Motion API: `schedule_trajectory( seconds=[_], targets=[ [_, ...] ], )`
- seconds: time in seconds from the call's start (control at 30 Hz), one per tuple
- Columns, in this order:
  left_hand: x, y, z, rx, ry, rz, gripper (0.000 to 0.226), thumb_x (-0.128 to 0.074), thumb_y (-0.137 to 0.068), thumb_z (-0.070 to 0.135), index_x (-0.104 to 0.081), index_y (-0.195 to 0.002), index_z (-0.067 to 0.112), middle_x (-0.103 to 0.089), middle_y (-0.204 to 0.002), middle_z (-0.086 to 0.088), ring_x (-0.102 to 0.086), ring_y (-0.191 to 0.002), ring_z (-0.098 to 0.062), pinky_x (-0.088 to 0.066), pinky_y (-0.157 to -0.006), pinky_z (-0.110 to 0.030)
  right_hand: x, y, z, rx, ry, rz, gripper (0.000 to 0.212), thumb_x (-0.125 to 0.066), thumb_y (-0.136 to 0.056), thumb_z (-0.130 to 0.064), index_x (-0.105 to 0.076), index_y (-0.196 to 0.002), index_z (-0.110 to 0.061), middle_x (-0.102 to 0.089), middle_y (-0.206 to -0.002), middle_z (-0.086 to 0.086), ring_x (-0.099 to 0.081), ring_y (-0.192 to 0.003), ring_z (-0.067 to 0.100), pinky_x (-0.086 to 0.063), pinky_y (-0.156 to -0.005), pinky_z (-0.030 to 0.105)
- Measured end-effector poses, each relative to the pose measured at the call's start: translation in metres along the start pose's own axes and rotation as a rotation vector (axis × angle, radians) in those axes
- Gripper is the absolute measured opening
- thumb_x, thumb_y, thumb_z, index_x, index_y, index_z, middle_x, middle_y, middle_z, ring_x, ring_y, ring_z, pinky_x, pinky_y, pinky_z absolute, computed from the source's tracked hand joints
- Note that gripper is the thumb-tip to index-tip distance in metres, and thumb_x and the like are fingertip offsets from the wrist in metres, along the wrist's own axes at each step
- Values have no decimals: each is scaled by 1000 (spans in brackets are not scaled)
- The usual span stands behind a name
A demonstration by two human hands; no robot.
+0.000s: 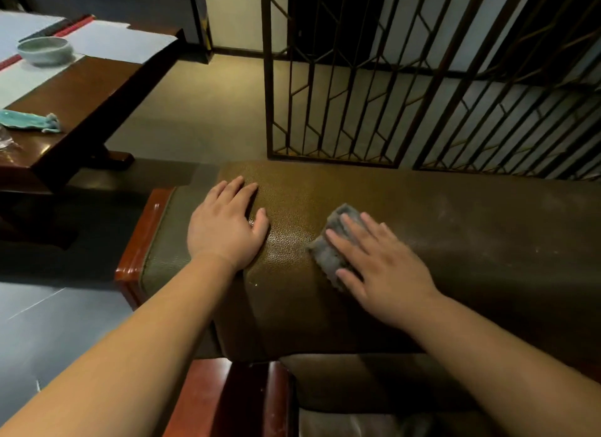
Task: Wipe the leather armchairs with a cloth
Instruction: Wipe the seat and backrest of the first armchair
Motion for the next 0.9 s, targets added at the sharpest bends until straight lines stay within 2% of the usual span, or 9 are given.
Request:
schedule_trajectory(
  seconds=[0.13, 0.2, 0.3, 0.4, 0.5, 0.63, 0.7, 0.8, 0.9],
  targets=[
    [2, -1, 2, 0, -44, -73, 72, -29, -91, 65, -52, -150, 30, -47, -161, 0, -40, -149, -26, -32, -123, -52, 12, -19, 101, -339, 32, 15, 71, -5, -100, -72, -9, -163, -40, -12, -173, 2, 4, -159, 32, 4, -128, 50],
    [8, -8, 11, 6, -135, -118, 69, -33, -92, 66, -57, -142, 26, -56, -149, -5, -50, -139, -31, -29, -123, -59, 15, -14, 116, -456, -64, 26, 74, -8, -101, -71, -16, -165, -34, -10, -174, 8, 4, -160, 33, 0, -129, 52],
    [18, -29, 46, 37, -84, -188, 66, -38, -95, 69, -57, -136, 21, -58, -136, -14, -55, -130, -36, -29, -121, -59, 17, -8, 70, -341, -208, 32, 71, -18, -104, -65, -16, -166, -30, 5, -174, 5, 6, -160, 25, 0, -130, 45],
    [-1, -22, 91, -32, 26, -203, 66, -38, -99, 63, -45, -153, 28, -40, -162, -12, -33, -152, -35, -20, -128, -56, 17, -1, 18, -147, -138, 39, 70, -25, -105, -63, -10, -166, -32, 5, -174, 2, 8, -160, 21, 5, -129, 40],
    [-10, -13, 96, -38, -5, -116, 68, -32, -96, 62, -44, -157, 32, -34, -169, -6, -24, -158, -30, -15, -129, -53, 22, -7, 50, -110, -76, 20, 65, -26, -107, -59, -10, -165, -35, -4, -174, -3, 3, -160, 16, 5, -126, 35],
    [-16, -21, 95, -78, -8, -101, 69, -31, -97, 63, -42, -158, 33, -31, -171, -1, -20, -160, -25, -12, -131, -51, 23, -11, 157, -476, -170, -27, 65, -22, -109, -54, -11, -166, -26, -4, -174, 5, 2, -160, 24, 0, -128, 43],
    [-21, -20, 96, -76, -21, -84, 71, -29, -95, 64, -42, -158, 34, -32, -171, 0, -20, -160, -24, -12, -131, -51, 19, -21, 162, -585, -202, -64, 67, -22, -109, -55, -8, -167, -22, 6, -174, 10, 6, -160, 29, -1, -130, 48],
    [-24, -21, 97, -83, -22, -62, 73, -28, -93, 64, -44, -157, 34, -34, -170, 0, -22, -159, -24, -14, -130, -51, 24, -51, 97, -389, -223, -26, 66, -23, -108, -58, -5, -166, -32, 20, -172, 2, 9, -159, 25, 3, -128, 42],
    [-24, -24, 97, -84, -16, -46, 73, -30, -92, 63, -47, -157, 33, -36, -169, 0, -25, -158, -24, -16, -130, -50, 28, -67, 53, -144, -169, -32, 64, -24, -108, -58, -2, -165, -39, 12, -173, -5, 8, -159, 19, 4, -127, 38]
  ],
)
Point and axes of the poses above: each hand's wrist, its own y-axis away from the middle knuckle, its own x-axis out of the back of the hand, z = x × y, the point moved 7 cm from there along -y, towards the middle knuckle
